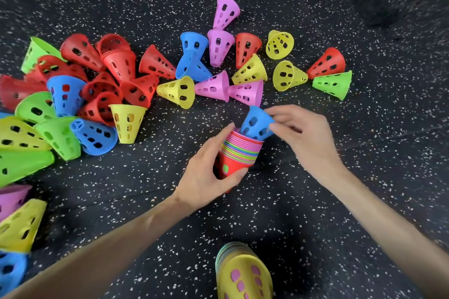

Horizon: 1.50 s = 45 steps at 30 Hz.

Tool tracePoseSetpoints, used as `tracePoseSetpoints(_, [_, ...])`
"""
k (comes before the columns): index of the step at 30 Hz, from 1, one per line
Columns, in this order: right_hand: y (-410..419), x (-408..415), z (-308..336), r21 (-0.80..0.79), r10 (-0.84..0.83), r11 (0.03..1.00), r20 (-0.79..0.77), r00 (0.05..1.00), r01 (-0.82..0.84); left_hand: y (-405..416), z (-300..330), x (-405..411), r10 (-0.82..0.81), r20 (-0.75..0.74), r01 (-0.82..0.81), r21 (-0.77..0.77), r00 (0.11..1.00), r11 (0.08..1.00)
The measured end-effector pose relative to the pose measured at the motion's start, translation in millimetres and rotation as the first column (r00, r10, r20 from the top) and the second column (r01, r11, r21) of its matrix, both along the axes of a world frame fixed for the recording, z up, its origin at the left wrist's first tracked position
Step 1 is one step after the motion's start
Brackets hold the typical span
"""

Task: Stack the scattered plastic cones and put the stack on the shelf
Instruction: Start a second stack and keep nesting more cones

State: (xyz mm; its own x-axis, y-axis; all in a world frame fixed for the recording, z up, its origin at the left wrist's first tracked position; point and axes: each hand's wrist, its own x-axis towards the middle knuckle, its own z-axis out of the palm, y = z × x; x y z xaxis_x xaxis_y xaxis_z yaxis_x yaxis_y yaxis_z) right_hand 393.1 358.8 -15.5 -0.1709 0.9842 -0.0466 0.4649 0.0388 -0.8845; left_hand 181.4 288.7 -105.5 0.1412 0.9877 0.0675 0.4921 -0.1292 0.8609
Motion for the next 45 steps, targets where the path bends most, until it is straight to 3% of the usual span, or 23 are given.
tracePoseSetpoints(5, [-9, -9, -8, -0.073, 0.127, 0.989, -0.041, 0.991, -0.130, 0, 1, 1, -0.032, -0.032, 0.031, -0.021, 0.999, 0.999])
tracePoseSetpoints(16, [-8, -3, -10, -0.097, 0.219, 0.970, -0.050, 0.974, -0.223, 0, 1, 2, 0.010, -0.010, -0.010, 0.034, 1.000, 0.999])
tracePoseSetpoints(18, [-4, 3, -9, -0.088, 0.175, 0.980, -0.040, 0.984, -0.178, 0, 0, 1, 0.029, 0.001, -0.029, 0.033, 1.000, 0.999])
tracePoseSetpoints(21, [15, 30, -11, 0.023, -0.029, 0.999, 0.072, 0.997, 0.027, 0, -2, 0, 0.058, 0.001, -0.058, 0.029, 0.998, 0.998])
tracePoseSetpoints(26, [60, 92, -24, 0.114, -0.297, 0.955, 0.289, 0.910, 0.275, 0, -2, 1, 0.058, 0.008, -0.058, 0.027, 0.998, 0.998])
tracePoseSetpoints(29, [75, 112, -29, 0.091, -0.363, 0.931, 0.321, 0.875, 0.353, 0, -2, 1, 0.069, 0.001, -0.069, 0.031, 0.998, 0.997])
tracePoseSetpoints(34, [89, 122, -40, 0.029, -0.380, 0.921, 0.276, 0.883, 0.388, 1, -4, -1, 0.080, 0.017, -0.080, -0.001, 0.997, 0.997])
tracePoseSetpoints(40, [88, 103, -39, 0.154, -0.527, 0.849, 0.164, 0.834, 0.506, 0, -3, 0, 0.073, 0.027, -0.073, 0.006, 0.997, 0.997])
tracePoseSetpoints(45, [67, 70, -15, 0.172, -0.484, 0.860, -0.026, 0.875, 0.481, 1, -3, 0, 0.065, 0.026, -0.065, 0.013, 0.998, 0.998])
